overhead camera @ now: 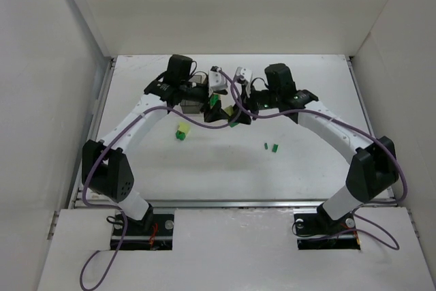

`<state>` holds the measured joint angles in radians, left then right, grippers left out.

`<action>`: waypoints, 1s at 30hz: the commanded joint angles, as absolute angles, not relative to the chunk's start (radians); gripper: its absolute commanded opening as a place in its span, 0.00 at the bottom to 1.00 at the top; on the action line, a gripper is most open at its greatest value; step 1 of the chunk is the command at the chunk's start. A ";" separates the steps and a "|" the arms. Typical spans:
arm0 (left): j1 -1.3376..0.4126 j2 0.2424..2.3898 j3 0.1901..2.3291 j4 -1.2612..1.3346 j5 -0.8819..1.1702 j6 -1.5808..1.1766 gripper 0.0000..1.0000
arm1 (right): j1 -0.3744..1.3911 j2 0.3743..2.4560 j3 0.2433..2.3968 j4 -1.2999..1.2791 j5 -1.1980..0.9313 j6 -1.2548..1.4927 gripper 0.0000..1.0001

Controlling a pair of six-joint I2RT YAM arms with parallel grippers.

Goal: Sort the legos into containers by color

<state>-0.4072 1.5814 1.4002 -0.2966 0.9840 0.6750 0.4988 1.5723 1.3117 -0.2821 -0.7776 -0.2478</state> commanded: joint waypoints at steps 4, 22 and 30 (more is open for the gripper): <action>-0.456 1.536 1.390 -0.409 1.019 0.857 0.88 | 0.564 1.560 1.353 -0.298 -0.816 -0.287 0.03; -0.446 1.569 1.506 -0.707 1.060 1.022 0.65 | 0.574 1.519 1.315 -0.267 -0.759 -0.287 0.00; -0.446 1.598 1.526 -0.666 1.020 0.962 0.56 | 0.574 1.528 1.324 -0.258 -0.759 -0.287 0.00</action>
